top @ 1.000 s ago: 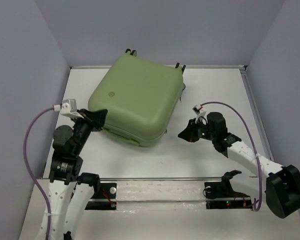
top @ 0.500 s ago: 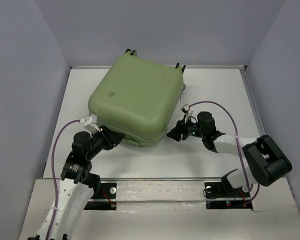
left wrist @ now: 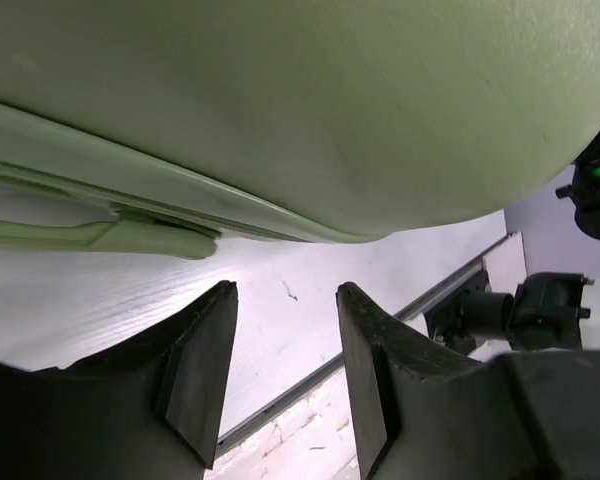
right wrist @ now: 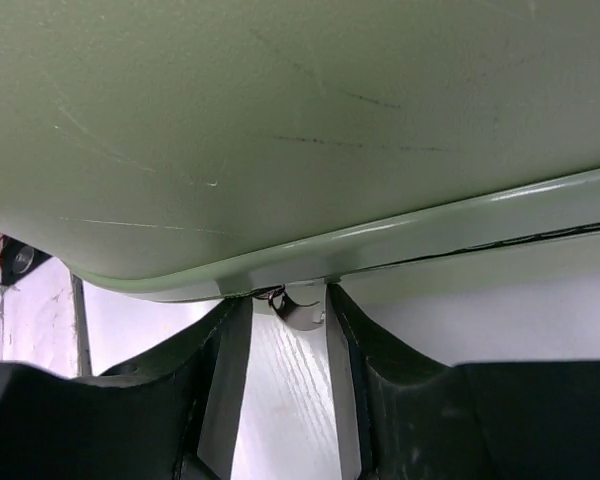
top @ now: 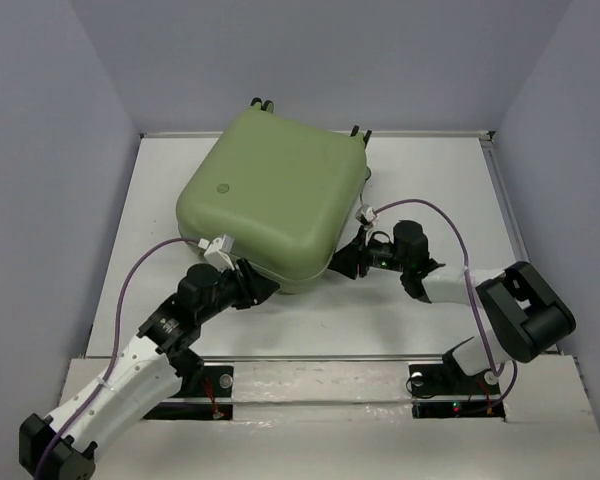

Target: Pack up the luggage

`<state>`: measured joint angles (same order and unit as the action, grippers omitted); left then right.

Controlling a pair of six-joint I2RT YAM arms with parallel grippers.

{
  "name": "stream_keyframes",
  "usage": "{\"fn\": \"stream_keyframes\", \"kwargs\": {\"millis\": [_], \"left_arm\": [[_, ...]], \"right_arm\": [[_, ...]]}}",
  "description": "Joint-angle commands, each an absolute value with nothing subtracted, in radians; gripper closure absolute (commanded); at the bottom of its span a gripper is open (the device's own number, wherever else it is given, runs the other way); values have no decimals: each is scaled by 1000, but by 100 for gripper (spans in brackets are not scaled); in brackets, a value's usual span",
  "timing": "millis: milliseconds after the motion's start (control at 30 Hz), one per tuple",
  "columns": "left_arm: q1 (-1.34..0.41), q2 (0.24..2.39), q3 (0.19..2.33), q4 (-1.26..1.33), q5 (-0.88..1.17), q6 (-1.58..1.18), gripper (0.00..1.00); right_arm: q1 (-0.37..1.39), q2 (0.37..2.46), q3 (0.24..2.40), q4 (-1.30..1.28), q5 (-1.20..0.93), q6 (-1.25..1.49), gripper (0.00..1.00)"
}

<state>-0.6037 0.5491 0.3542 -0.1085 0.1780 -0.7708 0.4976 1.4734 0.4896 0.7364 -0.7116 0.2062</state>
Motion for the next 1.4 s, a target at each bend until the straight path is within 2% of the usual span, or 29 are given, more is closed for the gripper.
{"fn": "stream_keyframes", "kwargs": {"millis": [0, 33, 133, 167, 200, 367, 500, 567, 667, 800, 900, 1033, 1067, 1133, 1200, 1233, 1367], "left_arm": [[-721, 636, 373, 17, 60, -801, 43], [-742, 662, 391, 34, 46, -799, 43], [-796, 753, 416, 95, 12, -789, 42], [-802, 785, 423, 132, -24, -785, 42], [-805, 799, 428, 155, -32, -782, 43], [-807, 897, 505, 264, -84, -746, 43], [-805, 1003, 589, 298, -118, -687, 43], [-807, 1052, 629, 311, -126, -673, 43], [-807, 1100, 659, 346, -107, -667, 43], [-825, 1150, 695, 382, -80, -675, 44], [-845, 1175, 727, 382, -78, -666, 44], [-845, 1138, 733, 322, -100, -646, 44], [-845, 1096, 736, 269, -106, -626, 43], [-845, 1030, 747, 157, -139, -600, 35], [-832, 927, 765, 62, -204, -562, 22], [-809, 901, 784, -37, -207, -551, 13], [-535, 873, 938, -158, -89, -456, 5]], "right_arm": [[509, 1506, 525, 936, -781, 225, 62], [509, 1514, 526, 948, -784, 244, 65], [509, 1523, 517, 988, -770, 268, 82], [509, 1520, 503, 991, -759, 273, 91], [518, 1505, 496, 992, -737, 291, 93], [581, 1412, 405, 928, -576, 350, 93], [701, 1228, 371, 619, -323, 330, 93], [759, 1151, 377, 463, -264, 331, 93], [819, 1111, 393, 362, -203, 337, 93], [960, 1159, 454, 362, -126, 389, 93], [1115, 1285, 578, 405, -8, 448, 93], [1169, 1407, 683, 437, 129, 506, 93], [1169, 1407, 657, 457, 158, 523, 93], [1169, 1387, 626, 453, 215, 537, 93], [1158, 1347, 594, 443, 219, 551, 93], [1149, 1335, 562, 443, 218, 561, 93], [1149, 1316, 543, 431, 221, 566, 93]]}}
